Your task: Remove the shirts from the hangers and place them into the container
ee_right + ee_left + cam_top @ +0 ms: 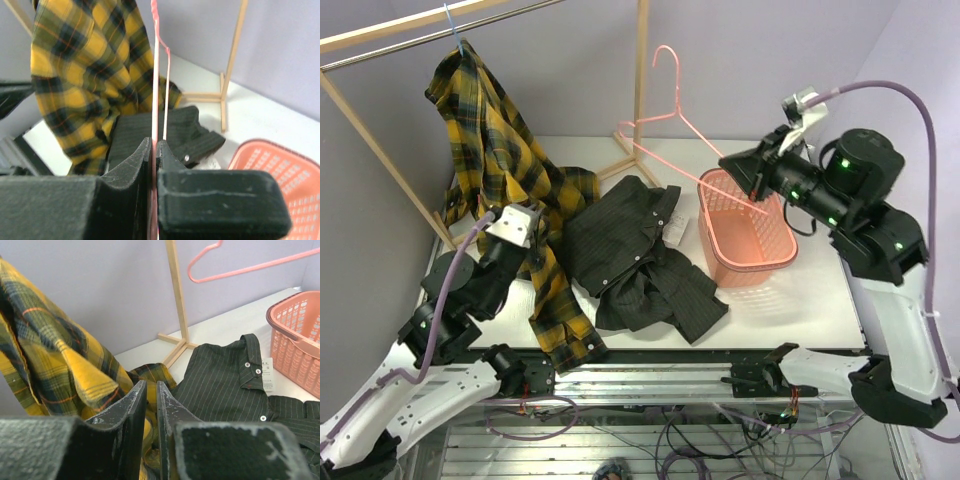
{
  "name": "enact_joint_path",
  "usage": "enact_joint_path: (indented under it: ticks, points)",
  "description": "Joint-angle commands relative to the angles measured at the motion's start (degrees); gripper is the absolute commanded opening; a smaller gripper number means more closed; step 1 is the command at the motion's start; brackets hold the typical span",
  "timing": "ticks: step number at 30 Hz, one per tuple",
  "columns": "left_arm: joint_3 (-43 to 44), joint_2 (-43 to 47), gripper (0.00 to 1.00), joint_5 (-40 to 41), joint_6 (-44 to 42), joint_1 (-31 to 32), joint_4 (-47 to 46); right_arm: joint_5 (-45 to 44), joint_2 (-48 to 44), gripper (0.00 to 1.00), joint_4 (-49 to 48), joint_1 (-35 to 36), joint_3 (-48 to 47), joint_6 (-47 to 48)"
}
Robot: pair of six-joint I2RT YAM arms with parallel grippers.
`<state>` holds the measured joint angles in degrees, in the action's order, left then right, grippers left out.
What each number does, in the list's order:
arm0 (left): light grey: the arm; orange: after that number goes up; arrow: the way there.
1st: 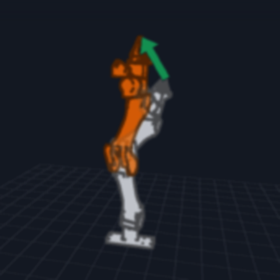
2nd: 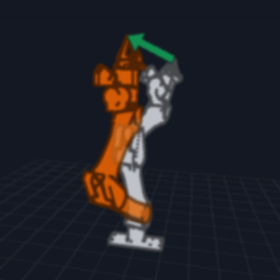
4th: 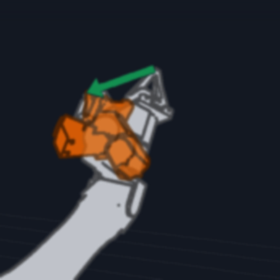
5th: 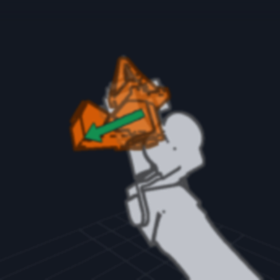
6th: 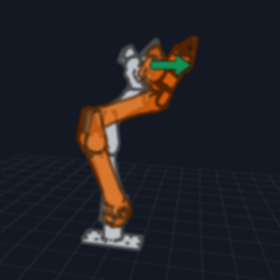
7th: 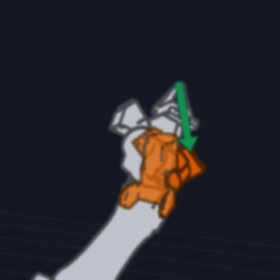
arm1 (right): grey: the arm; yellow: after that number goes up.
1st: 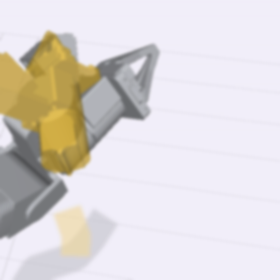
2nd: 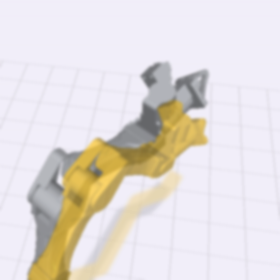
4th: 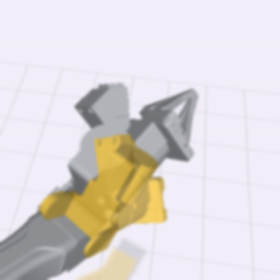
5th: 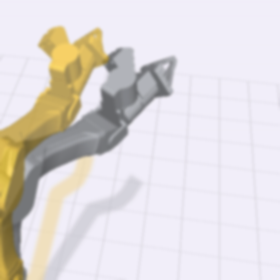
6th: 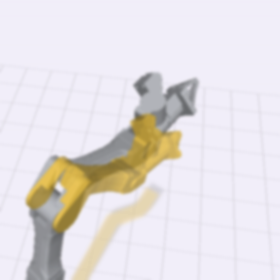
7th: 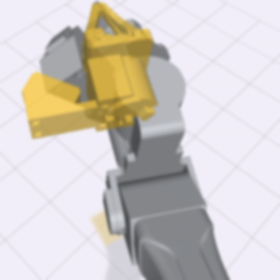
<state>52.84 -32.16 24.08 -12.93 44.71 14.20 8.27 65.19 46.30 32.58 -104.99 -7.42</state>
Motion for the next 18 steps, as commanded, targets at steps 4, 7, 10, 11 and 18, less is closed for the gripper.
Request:
enact_joint_path:
  ticks: [4,7,10,11,18]
  points:
    - [-8.5,9.2,0.24,4.3,2.4,-0.2,-3.7,-6.0,5.4,0.00,-27.7,-0.1,6.9,2.4]
    - [-11.3,12.8,0.23,4.9,2.6,-0.2,-5.2,-7.6,9.5,0.00,-33.6,-0.1,7.1,2.9]
    - [-12.1,14.5,0.22,5.8,2.9,-0.2,-5.5,-7.9,14.0,0.00,-38.8,-0.1,5.8,3.4]
    - [-12.3,14.7,0.22,5.6,2.9,-0.2,-5.7,-7.8,15.4,0.00,-40.9,-0.1,5.2,3.7]
    - [-13.2,15.1,0.20,3.9,3.0,-0.3,-6.2,-7.8,26.0,0.00,-47.2,-0.1,-2.9,4.3]
